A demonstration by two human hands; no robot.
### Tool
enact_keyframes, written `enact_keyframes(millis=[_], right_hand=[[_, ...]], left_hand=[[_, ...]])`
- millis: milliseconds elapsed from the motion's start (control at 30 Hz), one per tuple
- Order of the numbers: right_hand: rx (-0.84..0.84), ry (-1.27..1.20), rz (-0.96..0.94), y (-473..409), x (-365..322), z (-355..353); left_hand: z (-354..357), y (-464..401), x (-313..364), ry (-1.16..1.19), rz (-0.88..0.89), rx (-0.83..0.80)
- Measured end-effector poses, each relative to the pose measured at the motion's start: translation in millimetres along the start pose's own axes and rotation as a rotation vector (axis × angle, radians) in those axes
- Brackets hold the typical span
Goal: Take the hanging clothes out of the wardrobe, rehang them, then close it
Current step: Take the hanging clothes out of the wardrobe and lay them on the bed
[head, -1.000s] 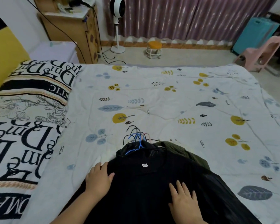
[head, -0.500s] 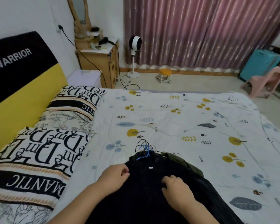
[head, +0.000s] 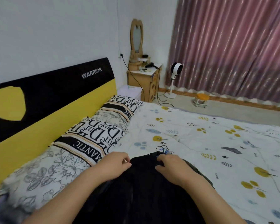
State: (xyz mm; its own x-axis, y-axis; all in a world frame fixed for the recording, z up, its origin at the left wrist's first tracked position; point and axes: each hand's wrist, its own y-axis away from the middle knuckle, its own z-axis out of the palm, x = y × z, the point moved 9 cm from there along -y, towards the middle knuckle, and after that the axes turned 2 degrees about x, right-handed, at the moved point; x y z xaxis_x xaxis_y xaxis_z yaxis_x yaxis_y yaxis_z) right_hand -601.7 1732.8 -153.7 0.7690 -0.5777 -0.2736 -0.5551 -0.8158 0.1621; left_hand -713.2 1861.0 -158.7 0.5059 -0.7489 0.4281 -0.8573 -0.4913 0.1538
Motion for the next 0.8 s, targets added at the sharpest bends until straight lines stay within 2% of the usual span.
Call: enact_keyframes(millis=[300, 567, 800], right_hand=[[-0.039, 0.036, -0.330, 61.1, -122.7, -6.0], [-0.061, 0.021, -0.685, 122.1, -278.1, 14.5], [-0.053, 0.024, -0.969, 215.0, -427.4, 45.7]], left_hand=[[-50.2, 152.4, -41.6, -0.024, -0.220, 0.173], [-99.1, 309.6, -112.1, -0.037, -0.519, 0.372], [-113.2, 488.6, -160.6, -0.041, -0.762, 0.519]])
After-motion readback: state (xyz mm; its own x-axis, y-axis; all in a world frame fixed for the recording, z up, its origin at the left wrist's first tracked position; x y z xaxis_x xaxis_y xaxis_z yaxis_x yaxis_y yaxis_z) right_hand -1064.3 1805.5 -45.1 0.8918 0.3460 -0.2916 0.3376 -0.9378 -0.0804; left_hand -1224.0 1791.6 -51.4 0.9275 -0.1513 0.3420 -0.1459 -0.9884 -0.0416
